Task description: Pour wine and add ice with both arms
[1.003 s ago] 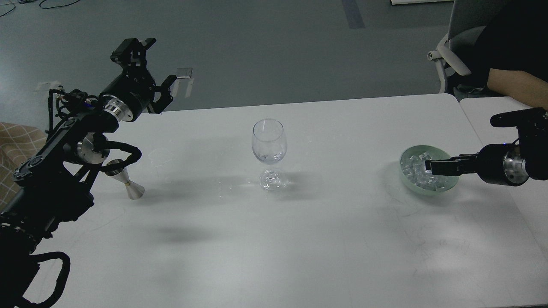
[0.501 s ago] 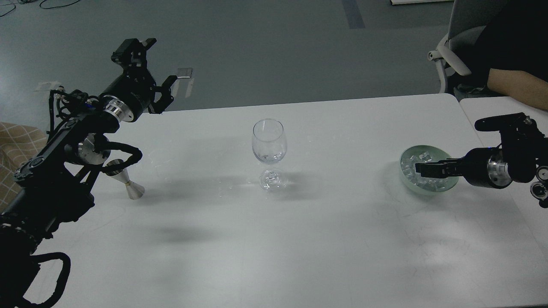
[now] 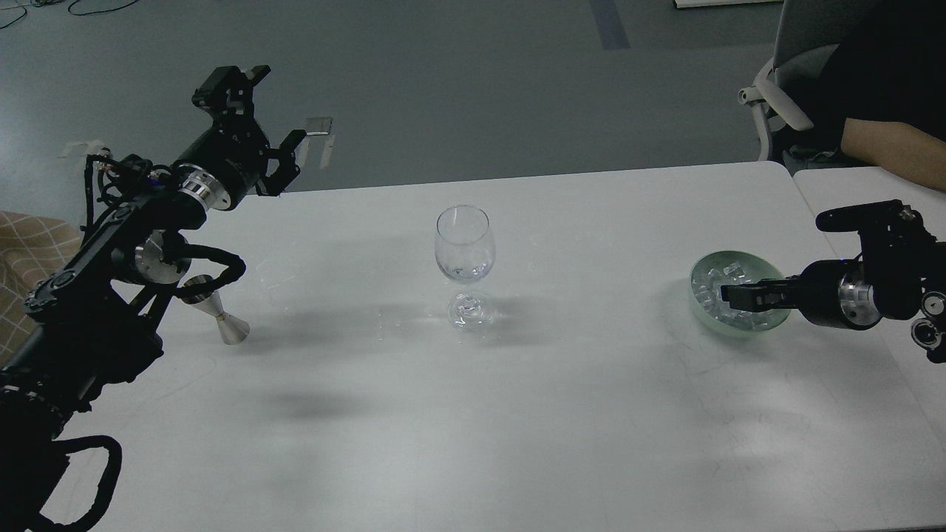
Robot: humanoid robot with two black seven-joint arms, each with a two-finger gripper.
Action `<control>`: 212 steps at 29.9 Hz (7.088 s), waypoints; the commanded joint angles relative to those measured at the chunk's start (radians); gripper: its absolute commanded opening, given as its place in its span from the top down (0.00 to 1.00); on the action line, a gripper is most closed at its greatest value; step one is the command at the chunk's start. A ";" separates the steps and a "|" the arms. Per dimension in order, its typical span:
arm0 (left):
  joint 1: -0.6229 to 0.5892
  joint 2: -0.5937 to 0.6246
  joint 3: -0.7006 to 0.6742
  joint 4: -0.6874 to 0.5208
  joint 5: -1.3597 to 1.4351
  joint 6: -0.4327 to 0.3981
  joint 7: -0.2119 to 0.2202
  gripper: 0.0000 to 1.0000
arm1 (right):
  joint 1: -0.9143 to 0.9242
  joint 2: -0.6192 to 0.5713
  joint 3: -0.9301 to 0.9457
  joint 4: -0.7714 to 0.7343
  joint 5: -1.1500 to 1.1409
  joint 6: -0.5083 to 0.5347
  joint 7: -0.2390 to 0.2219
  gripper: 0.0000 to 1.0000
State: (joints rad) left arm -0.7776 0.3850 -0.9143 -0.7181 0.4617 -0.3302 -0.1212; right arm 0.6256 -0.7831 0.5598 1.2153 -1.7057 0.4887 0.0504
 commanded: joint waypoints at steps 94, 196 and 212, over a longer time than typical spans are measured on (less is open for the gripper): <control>0.000 -0.002 0.002 -0.001 0.000 -0.004 0.000 0.02 | 0.069 -0.114 0.058 0.142 0.107 0.000 -0.086 0.88; 0.000 -0.011 0.000 0.000 0.000 -0.006 0.000 0.02 | 0.554 0.476 -0.239 0.133 0.207 0.000 -0.202 0.63; 0.000 -0.009 0.000 0.000 0.000 -0.007 0.000 0.02 | 0.572 0.469 -0.193 0.135 0.221 0.000 -0.213 0.44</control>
State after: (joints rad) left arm -0.7777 0.3743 -0.9145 -0.7181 0.4617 -0.3376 -0.1212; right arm 1.1825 -0.3058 0.3371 1.3499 -1.4938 0.4887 -0.1627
